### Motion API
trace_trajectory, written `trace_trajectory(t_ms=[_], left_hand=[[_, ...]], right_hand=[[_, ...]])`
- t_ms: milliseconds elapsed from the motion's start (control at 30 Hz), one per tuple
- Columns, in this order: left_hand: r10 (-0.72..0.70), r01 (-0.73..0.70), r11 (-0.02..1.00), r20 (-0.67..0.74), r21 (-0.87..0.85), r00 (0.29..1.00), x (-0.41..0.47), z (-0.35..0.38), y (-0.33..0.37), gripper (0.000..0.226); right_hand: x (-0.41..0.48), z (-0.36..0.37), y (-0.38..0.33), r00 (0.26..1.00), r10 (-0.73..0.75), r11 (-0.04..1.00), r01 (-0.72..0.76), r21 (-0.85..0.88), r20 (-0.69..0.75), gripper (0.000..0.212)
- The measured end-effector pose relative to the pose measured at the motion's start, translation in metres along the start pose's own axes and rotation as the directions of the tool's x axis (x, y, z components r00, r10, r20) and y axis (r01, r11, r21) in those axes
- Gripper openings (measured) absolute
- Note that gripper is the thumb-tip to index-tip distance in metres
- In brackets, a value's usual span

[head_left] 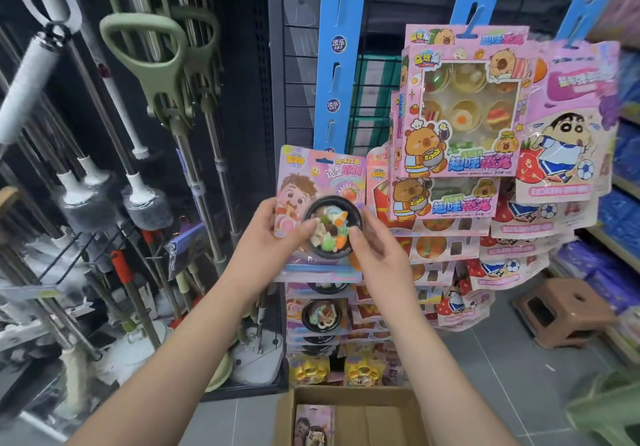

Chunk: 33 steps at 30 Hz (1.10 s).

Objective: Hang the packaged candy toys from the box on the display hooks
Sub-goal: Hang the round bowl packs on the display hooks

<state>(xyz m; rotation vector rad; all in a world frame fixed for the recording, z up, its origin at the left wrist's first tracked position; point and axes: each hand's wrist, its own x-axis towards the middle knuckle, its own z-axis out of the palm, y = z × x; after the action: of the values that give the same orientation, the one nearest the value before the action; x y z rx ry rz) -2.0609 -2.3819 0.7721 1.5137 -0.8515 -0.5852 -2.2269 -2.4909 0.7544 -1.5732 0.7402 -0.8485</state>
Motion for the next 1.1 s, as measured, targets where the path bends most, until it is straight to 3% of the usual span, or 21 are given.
trace_trajectory(t_ms=[367,500,667,900,1100], left_hand=[[-0.099,0.099,0.995,0.027,-0.012,0.995,0.001,0.007,-0.024,0.072],[-0.11,0.109,0.994,0.04,0.019,0.993,-0.001,0.008,-0.032,0.065],[-0.057,0.072,0.979,-0.079,0.192,0.995,-0.001,0.015,-0.045,0.049],[-0.02,0.056,0.961,-0.132,0.272,0.991,0.009,0.02,-0.057,0.062],[-0.037,0.072,0.96,-0.13,0.271,0.991,0.006,0.019,-0.06,0.062]], right_hand=[[0.004,-0.006,0.02,1.0,0.001,0.992,0.0,-0.123,0.004,0.043],[0.0,-0.007,0.026,1.0,0.005,0.99,-0.003,-0.142,0.016,0.044],[-0.001,0.0,0.038,0.999,0.0,0.981,-0.01,-0.196,-0.05,0.045],[0.004,0.006,0.048,0.985,-0.03,0.967,-0.013,-0.253,-0.168,0.048],[0.005,0.003,0.051,0.991,-0.009,0.958,-0.029,-0.287,-0.131,0.036]])
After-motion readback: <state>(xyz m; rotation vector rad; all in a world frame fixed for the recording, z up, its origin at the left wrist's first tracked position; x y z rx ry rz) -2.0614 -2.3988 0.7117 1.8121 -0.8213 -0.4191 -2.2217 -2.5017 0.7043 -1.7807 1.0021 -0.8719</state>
